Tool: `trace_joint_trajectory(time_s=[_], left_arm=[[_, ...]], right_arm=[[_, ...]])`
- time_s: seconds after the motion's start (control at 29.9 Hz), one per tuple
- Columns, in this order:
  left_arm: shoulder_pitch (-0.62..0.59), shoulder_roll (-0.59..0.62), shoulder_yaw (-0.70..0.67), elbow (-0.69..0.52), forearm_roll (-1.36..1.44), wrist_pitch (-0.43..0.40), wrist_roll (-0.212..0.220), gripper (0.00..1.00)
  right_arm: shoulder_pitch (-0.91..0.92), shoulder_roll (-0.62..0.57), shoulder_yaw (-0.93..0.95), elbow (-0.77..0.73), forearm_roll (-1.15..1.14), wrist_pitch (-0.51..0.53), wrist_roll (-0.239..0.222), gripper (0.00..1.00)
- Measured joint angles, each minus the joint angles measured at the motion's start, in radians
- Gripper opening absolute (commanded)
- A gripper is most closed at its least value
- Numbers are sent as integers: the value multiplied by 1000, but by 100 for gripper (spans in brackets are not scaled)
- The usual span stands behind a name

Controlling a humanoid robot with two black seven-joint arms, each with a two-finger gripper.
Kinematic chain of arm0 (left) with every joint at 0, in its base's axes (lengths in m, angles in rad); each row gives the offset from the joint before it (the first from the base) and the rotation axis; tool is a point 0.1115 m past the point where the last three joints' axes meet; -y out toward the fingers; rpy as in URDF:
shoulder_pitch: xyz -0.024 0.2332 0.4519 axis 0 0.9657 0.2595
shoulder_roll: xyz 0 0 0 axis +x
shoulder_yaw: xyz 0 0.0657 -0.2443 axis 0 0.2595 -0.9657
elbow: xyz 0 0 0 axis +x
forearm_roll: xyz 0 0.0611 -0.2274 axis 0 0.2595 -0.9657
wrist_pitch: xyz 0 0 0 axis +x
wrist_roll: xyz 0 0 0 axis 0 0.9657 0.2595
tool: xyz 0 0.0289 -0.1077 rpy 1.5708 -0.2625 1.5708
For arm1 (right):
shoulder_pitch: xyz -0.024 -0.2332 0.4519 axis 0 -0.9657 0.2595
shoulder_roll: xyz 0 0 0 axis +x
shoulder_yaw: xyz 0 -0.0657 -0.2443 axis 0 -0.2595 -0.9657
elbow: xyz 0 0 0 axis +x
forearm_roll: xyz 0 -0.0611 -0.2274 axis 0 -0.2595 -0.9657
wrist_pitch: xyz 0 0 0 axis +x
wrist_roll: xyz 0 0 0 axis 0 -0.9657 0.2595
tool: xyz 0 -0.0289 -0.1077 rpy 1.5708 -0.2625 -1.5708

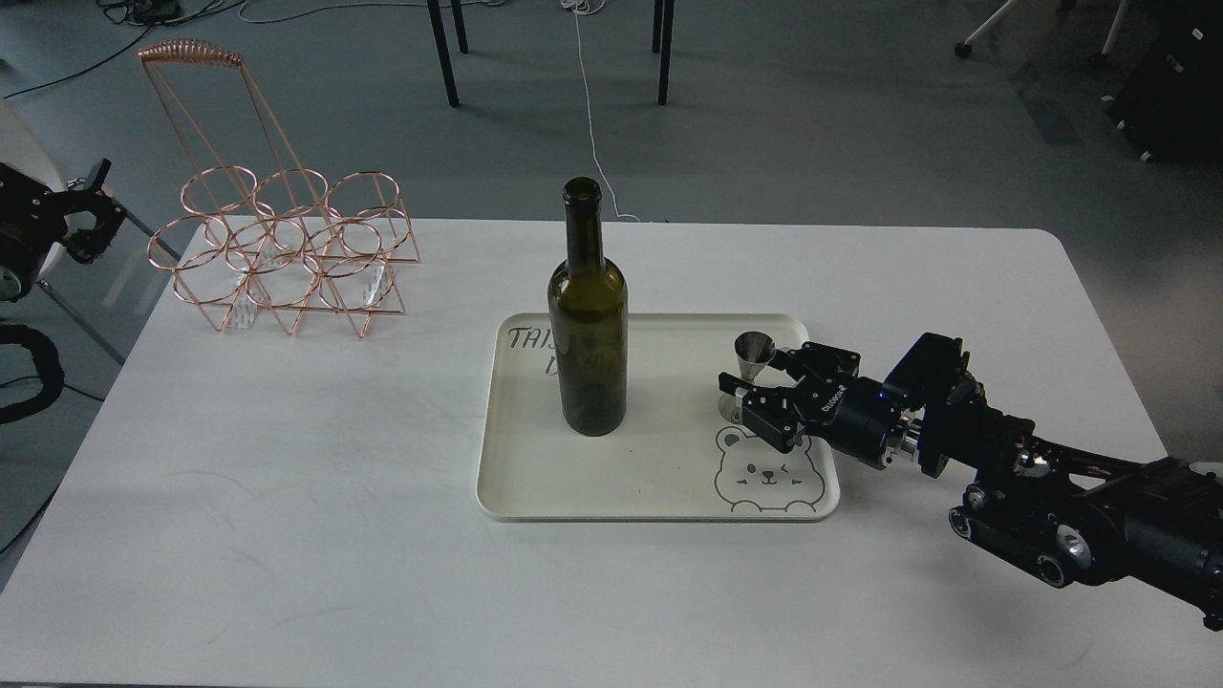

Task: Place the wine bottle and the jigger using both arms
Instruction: 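Close the right gripper around the metal jigger, then lift the jigger off the tray and set it down beside the tray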

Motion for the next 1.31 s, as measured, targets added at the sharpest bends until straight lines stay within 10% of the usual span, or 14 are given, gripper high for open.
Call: trace_joint_trajectory(time_s=[0.7,1.31], left_arm=[[-2,11,-2,0,0,0,0,99],[-6,20,-5,-2,-1,0,0,98]], right_arm=[[-11,6,-5,-27,0,-12,0,9],[-7,-47,15,-4,23,-21,0,7]])
